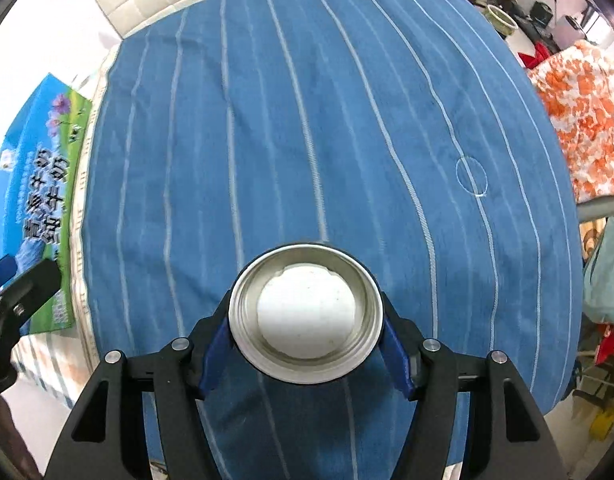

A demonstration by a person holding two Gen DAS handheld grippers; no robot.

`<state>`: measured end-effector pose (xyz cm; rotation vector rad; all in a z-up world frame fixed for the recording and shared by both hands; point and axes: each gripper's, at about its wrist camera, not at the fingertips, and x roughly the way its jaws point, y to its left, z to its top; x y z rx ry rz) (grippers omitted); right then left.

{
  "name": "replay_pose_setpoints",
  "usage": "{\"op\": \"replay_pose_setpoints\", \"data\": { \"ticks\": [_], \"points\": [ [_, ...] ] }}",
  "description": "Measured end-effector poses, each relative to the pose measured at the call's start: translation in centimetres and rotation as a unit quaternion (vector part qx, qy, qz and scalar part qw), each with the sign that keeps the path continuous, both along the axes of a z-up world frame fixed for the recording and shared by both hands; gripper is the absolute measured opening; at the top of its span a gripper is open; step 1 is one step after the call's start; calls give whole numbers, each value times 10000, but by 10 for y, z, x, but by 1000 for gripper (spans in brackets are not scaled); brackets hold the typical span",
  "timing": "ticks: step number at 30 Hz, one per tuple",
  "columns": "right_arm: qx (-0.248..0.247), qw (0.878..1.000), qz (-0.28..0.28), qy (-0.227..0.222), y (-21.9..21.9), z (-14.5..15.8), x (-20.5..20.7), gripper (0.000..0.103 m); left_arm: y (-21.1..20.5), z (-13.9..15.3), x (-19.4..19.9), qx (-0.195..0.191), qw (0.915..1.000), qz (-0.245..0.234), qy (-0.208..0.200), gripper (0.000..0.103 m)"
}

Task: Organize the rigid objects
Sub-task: 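Carry the tin with the right tool over the blue box and lower it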

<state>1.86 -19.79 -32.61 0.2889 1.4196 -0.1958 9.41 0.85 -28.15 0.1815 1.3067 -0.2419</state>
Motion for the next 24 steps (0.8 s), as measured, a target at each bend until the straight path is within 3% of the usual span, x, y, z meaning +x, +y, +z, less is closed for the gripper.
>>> {"op": "replay_pose_setpoints", "data": {
  "ticks": [5, 12, 18, 24],
  "points": [
    [233, 9993, 154, -261, 13, 28, 1, 67, 7, 21, 3, -30, 9998, 19, -176, 103],
    [554, 9956, 407, -634, 40, 74, 21, 67, 47, 73, 4, 58, 9980, 75, -619, 103],
    [870, 9883, 813, -951, 92, 117, 47, 67, 99, 106, 4, 201, 9952, 278, -912, 103],
    [1103, 9796, 1298, -1063, 157, 135, 72, 67, 160, 112, 5, 280, 9935, 570, -944, 103]
  ]
}}
